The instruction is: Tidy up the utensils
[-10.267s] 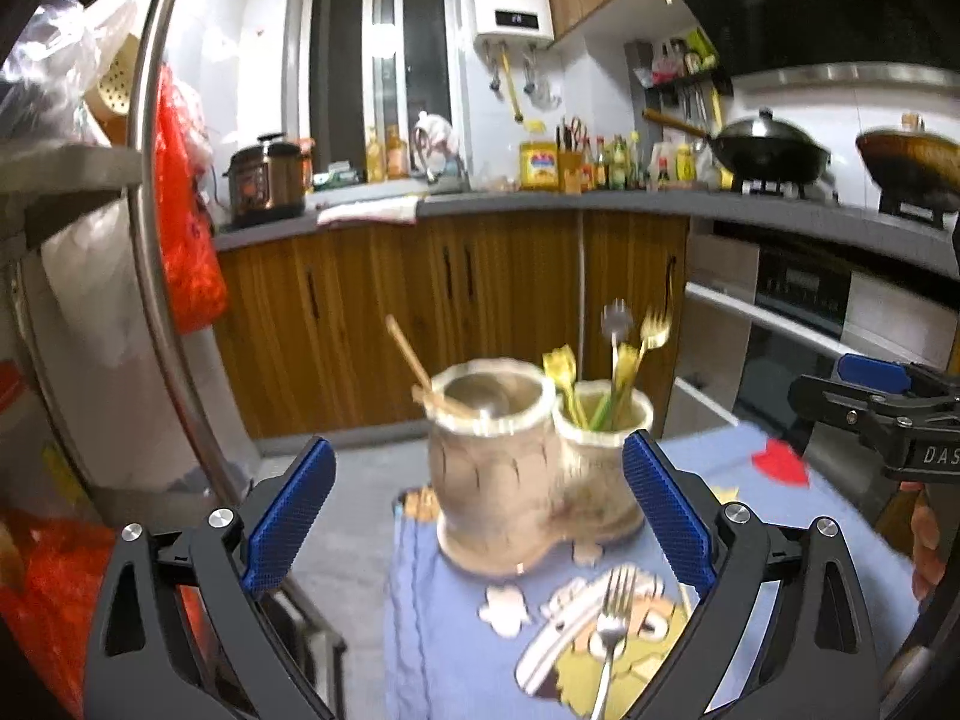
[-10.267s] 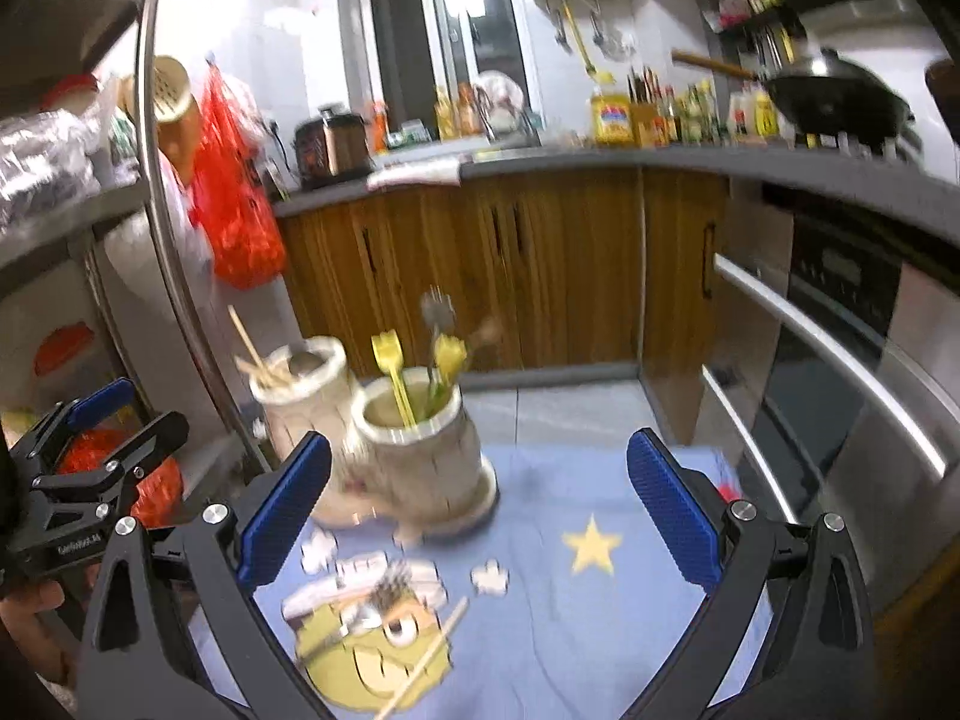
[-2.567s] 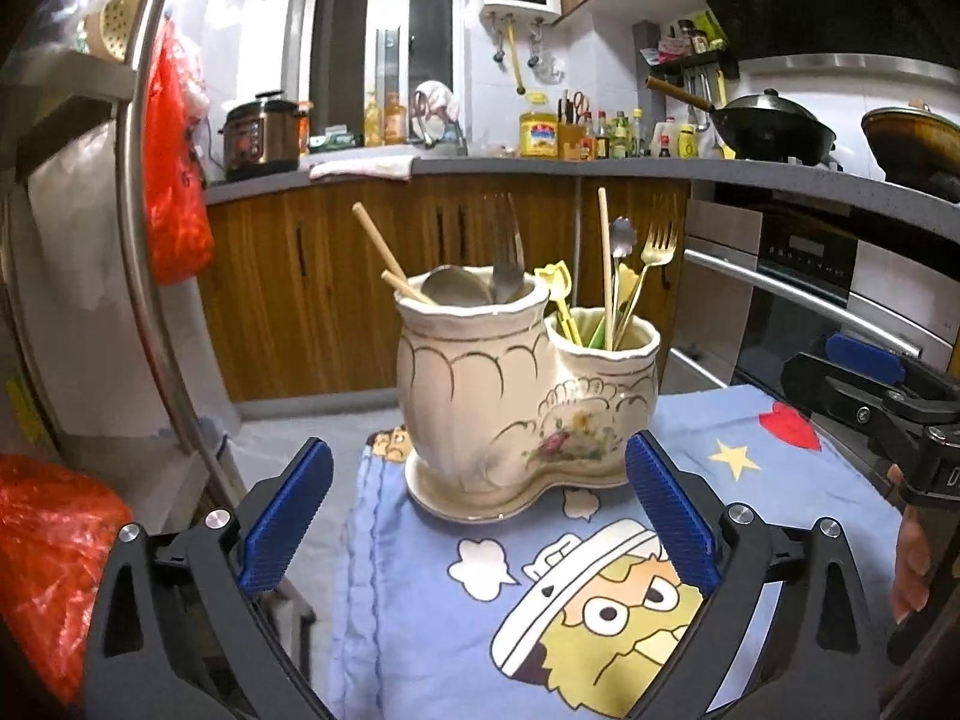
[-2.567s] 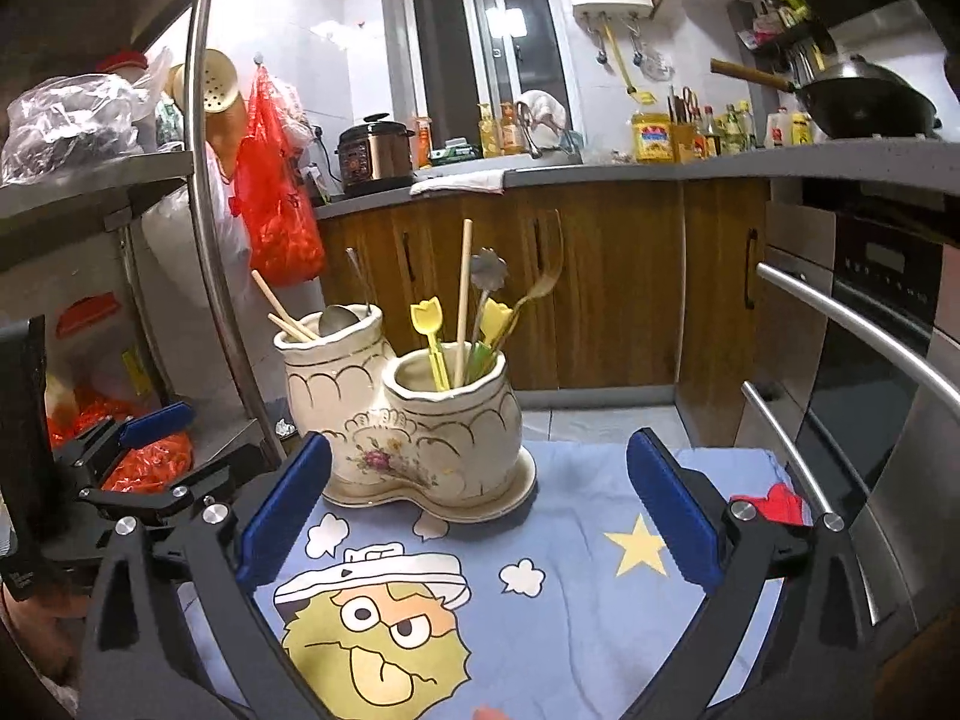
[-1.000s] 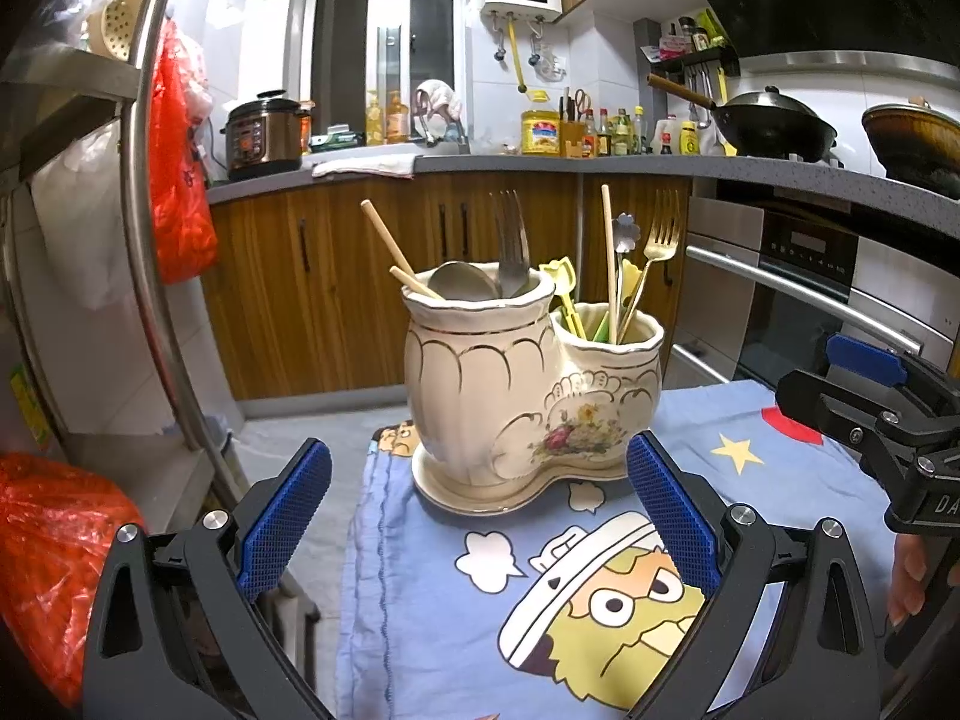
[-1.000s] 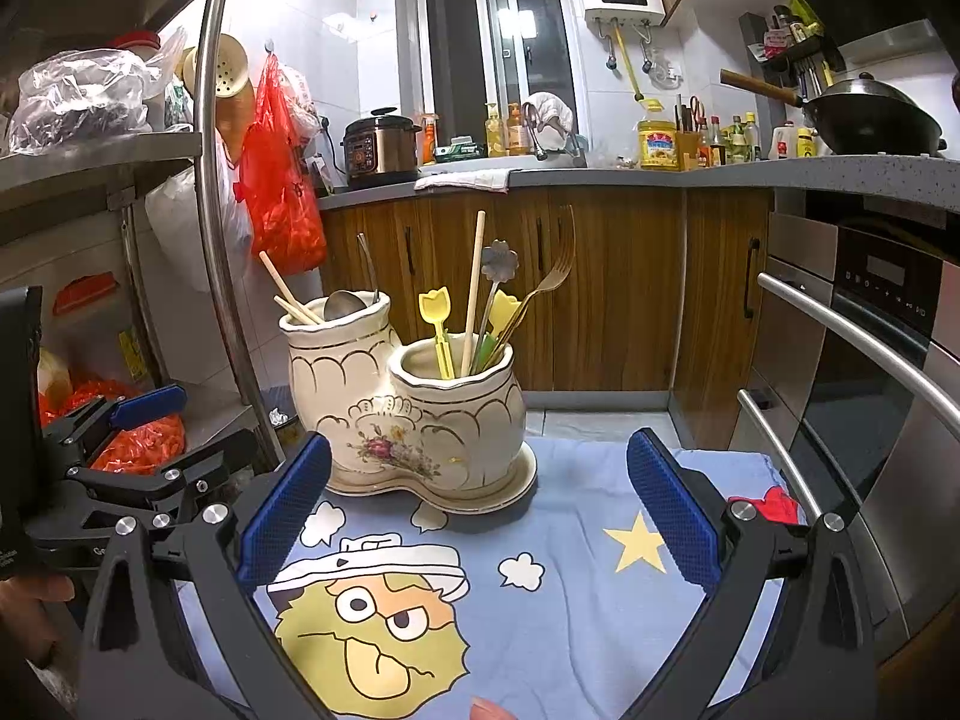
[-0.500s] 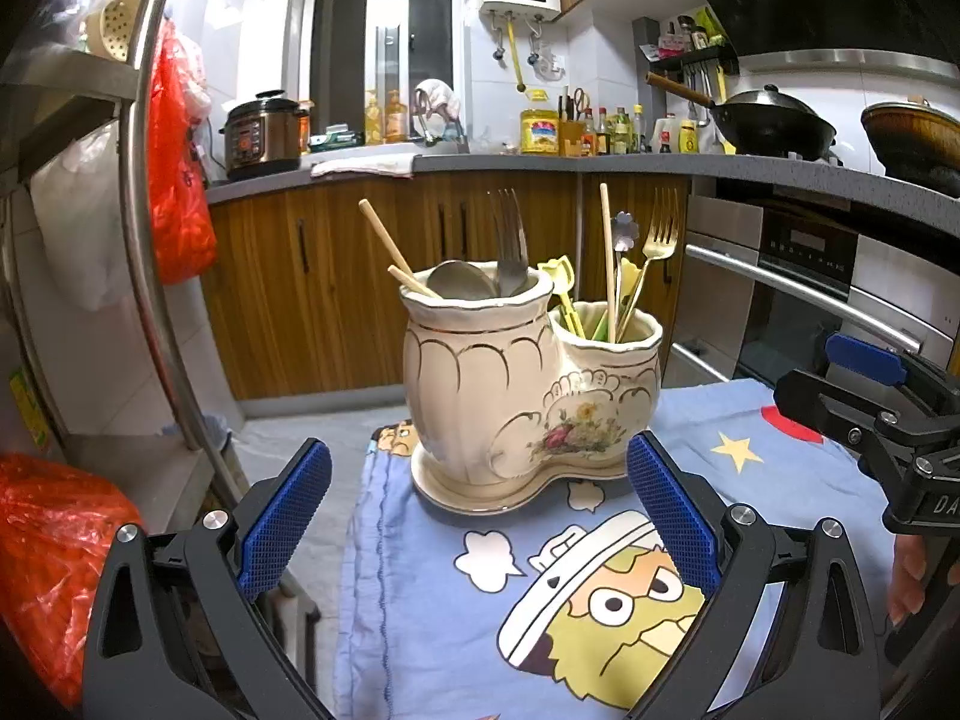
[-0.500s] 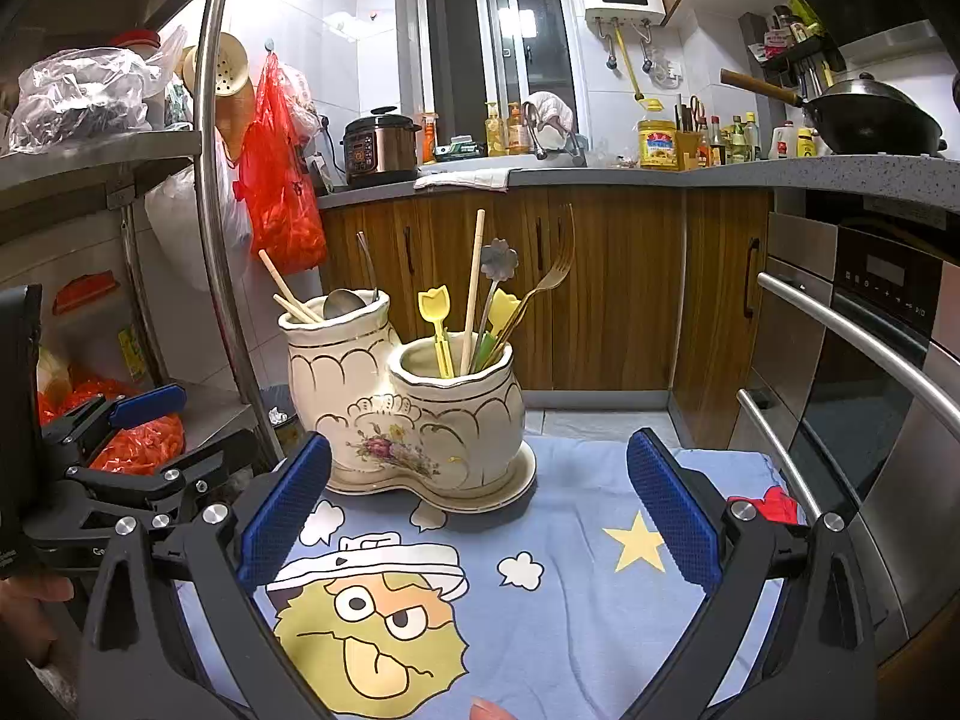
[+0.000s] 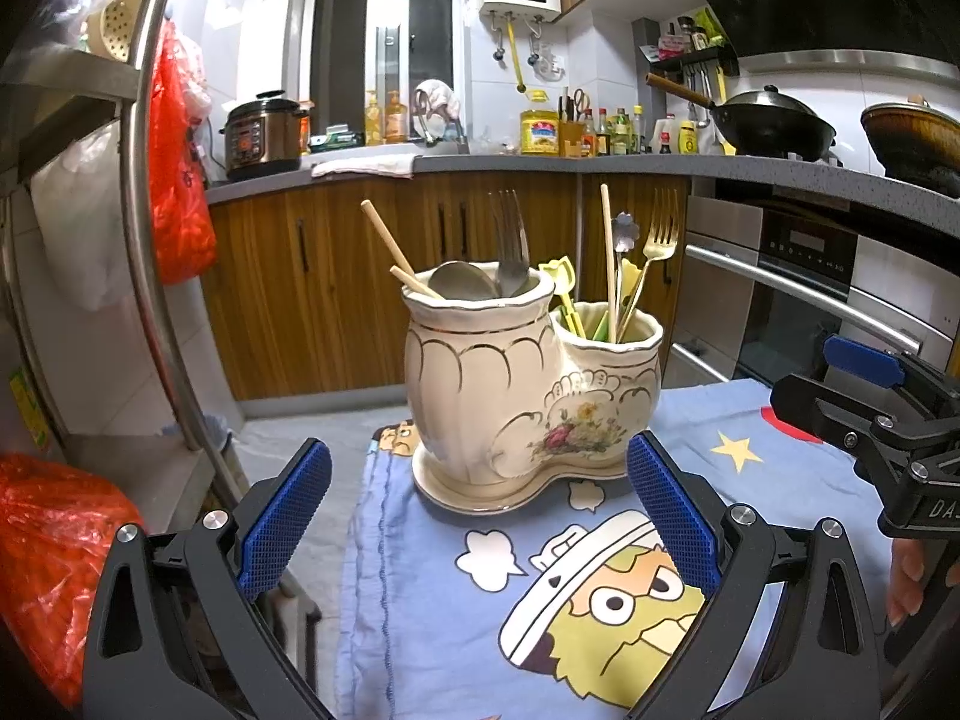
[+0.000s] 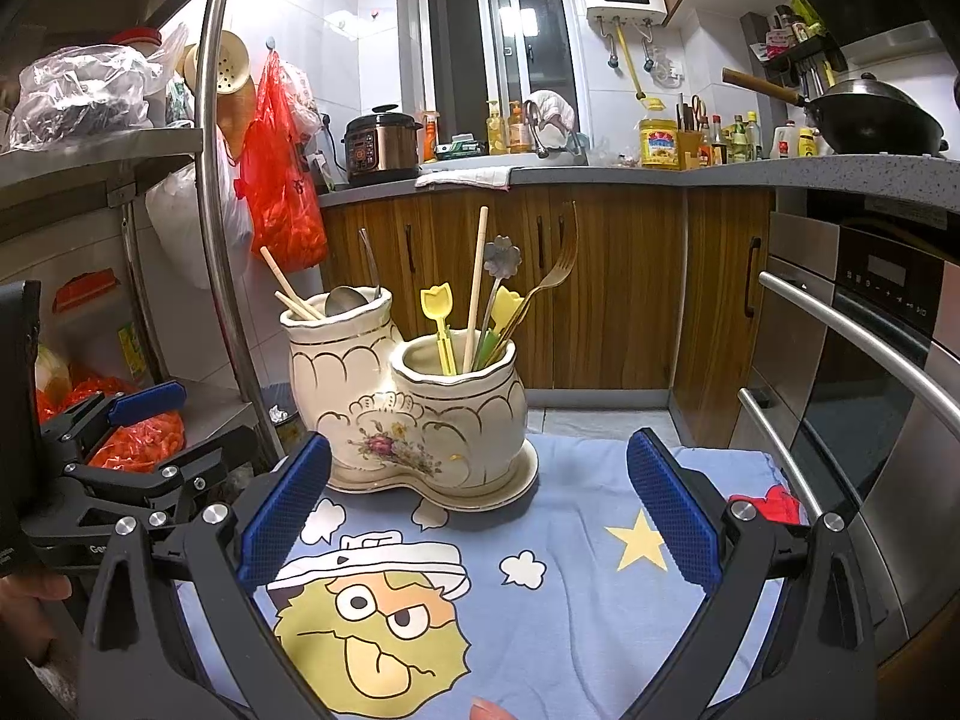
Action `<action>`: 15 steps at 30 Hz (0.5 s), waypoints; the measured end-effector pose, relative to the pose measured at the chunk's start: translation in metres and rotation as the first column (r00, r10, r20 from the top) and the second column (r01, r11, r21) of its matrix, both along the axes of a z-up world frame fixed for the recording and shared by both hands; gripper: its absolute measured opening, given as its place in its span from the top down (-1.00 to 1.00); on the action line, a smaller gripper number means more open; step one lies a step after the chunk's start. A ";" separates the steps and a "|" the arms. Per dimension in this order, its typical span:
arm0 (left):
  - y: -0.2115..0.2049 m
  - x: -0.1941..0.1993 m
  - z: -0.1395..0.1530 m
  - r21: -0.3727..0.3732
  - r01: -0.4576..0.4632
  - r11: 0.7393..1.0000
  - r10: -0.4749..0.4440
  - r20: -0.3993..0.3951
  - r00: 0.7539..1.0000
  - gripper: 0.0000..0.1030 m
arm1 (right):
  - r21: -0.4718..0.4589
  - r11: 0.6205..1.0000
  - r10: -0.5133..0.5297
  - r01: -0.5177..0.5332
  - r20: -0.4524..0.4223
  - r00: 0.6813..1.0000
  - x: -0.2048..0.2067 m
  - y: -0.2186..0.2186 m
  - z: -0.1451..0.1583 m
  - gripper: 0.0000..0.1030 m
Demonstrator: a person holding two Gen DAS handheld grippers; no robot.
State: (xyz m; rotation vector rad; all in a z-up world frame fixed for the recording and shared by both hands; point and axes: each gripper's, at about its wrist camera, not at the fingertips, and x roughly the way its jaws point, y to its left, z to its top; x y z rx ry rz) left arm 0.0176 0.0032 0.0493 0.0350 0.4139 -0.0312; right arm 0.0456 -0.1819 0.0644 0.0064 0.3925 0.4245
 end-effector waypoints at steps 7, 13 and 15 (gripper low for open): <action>0.000 0.000 0.000 -0.001 0.001 1.000 -0.001 0.001 1.000 -0.90 | -0.001 1.000 0.002 -0.002 -0.001 1.000 0.000 0.000 0.000 -0.89; 0.001 0.000 0.001 0.005 -0.004 1.000 0.004 0.002 1.000 -0.90 | -0.001 1.000 0.000 0.000 -0.001 1.000 0.000 0.000 0.000 -0.89; 0.003 0.000 0.001 0.004 0.002 1.000 -0.002 0.009 1.000 -0.90 | -0.001 1.000 0.000 0.000 -0.002 1.000 0.000 0.000 -0.001 -0.89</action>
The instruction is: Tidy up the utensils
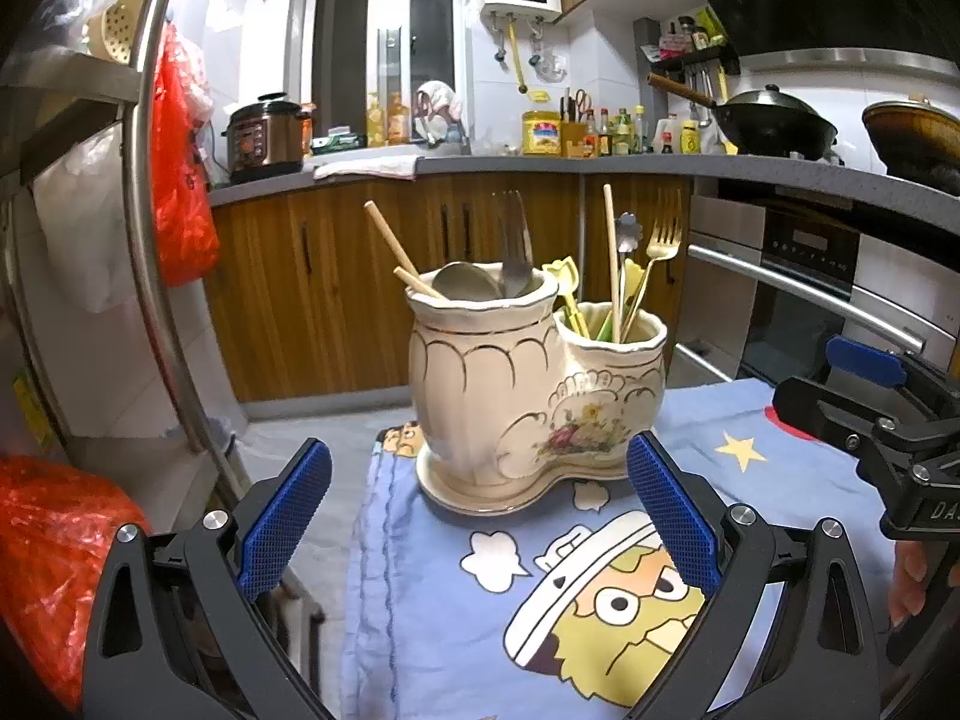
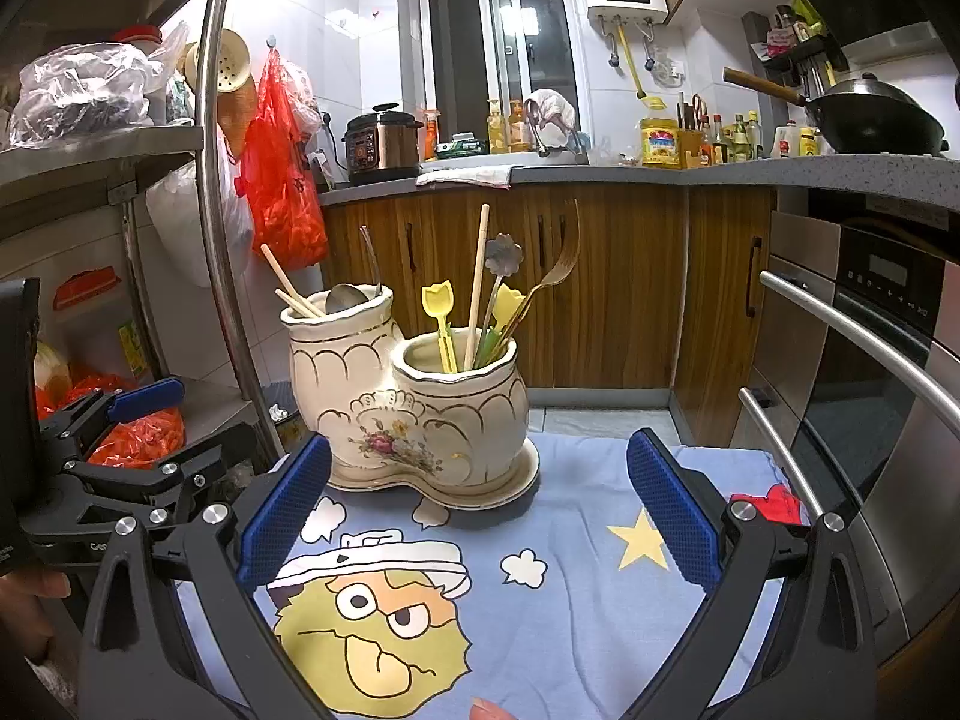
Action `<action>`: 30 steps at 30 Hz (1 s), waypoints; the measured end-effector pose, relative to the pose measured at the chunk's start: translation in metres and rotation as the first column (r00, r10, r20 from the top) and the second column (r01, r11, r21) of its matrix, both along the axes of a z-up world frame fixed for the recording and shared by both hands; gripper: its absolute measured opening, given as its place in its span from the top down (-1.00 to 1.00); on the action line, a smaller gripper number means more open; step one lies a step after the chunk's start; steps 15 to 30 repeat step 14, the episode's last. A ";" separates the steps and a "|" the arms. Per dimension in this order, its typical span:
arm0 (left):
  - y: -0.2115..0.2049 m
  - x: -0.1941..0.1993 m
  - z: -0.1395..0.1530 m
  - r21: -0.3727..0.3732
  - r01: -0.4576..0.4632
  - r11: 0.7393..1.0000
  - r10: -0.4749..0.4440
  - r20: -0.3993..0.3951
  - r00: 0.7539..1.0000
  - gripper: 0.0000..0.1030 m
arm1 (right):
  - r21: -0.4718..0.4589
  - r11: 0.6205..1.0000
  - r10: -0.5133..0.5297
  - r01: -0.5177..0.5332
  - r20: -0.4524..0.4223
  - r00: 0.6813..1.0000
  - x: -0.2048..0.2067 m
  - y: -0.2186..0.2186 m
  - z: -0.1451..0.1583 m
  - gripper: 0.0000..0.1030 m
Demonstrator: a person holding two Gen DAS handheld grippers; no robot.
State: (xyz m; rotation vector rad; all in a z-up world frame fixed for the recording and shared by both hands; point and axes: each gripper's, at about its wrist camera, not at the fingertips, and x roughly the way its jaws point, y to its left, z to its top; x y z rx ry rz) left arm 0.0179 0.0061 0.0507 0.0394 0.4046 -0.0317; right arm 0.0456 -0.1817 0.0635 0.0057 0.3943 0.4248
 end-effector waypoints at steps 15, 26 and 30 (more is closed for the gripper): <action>0.004 0.003 -0.003 -0.003 -0.008 1.000 0.008 -0.011 1.000 -0.90 | -0.009 1.000 0.005 -0.005 -0.007 1.000 0.001 0.000 -0.003 -0.89; 0.004 0.003 -0.003 -0.003 -0.008 1.000 0.008 -0.011 1.000 -0.90 | -0.009 1.000 0.005 -0.005 -0.007 1.000 0.001 0.000 -0.003 -0.89; 0.004 0.003 -0.003 -0.003 -0.008 1.000 0.008 -0.011 1.000 -0.90 | -0.009 1.000 0.005 -0.005 -0.007 1.000 0.001 0.000 -0.003 -0.89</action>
